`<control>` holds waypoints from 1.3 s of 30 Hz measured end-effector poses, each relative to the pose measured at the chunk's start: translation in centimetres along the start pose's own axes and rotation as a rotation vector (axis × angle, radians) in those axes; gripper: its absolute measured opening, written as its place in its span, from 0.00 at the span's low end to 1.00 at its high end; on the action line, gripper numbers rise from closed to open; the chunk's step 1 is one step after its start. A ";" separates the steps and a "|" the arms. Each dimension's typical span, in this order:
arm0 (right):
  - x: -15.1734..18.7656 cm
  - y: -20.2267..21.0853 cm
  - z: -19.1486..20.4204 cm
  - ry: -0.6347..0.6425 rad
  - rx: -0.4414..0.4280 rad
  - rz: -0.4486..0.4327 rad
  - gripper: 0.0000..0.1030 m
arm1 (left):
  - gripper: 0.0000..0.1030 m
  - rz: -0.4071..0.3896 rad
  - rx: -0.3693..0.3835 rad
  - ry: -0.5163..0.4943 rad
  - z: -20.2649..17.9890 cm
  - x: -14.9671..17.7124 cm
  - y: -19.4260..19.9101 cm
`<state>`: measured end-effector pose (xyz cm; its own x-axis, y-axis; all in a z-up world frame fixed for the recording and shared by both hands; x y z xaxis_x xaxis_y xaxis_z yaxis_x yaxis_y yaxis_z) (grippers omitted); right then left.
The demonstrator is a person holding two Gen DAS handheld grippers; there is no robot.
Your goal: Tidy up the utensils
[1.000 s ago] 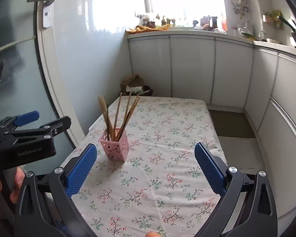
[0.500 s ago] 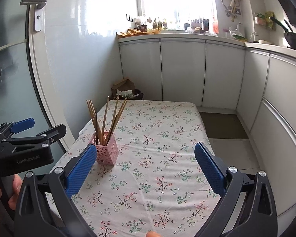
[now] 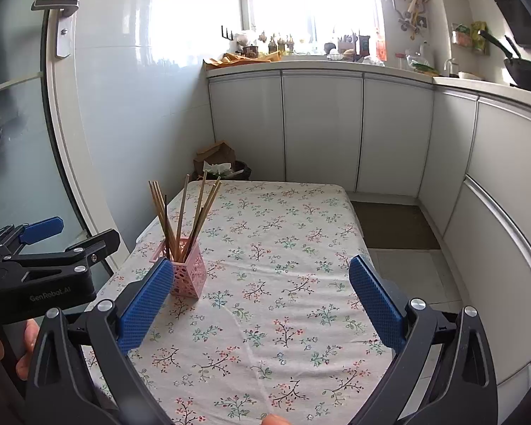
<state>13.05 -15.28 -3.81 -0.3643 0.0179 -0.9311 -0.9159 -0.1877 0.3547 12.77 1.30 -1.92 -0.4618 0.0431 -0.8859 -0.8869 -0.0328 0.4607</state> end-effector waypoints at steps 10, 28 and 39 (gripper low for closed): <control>0.0 0.1 -0.1 0.001 0.005 -0.002 0.94 | 0.93 0.003 0.010 0.001 -0.2 0.1 0.1; 0.0 -0.2 0.1 -0.005 0.002 0.005 0.94 | 0.93 0.007 0.029 0.000 -0.3 0.0 0.2; 0.0 -0.2 0.0 -0.009 0.001 0.006 0.94 | 0.93 0.005 0.037 0.001 -0.3 0.0 0.2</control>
<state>13.24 -15.21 -3.89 -0.3712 0.0257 -0.9282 -0.9139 -0.1869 0.3603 12.62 1.02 -1.86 -0.4662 0.0423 -0.8837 -0.8844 0.0041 0.4668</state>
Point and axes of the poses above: each gripper's, at about its wrist camera, not at the fingertips, and y roughly against the way its jaws point, z to its left, x to its underside, the point moved 4 cm from there along -y, roughly the way its jaws point, and after that the axes turned 8 degrees about -z, right-handed, at the moved point
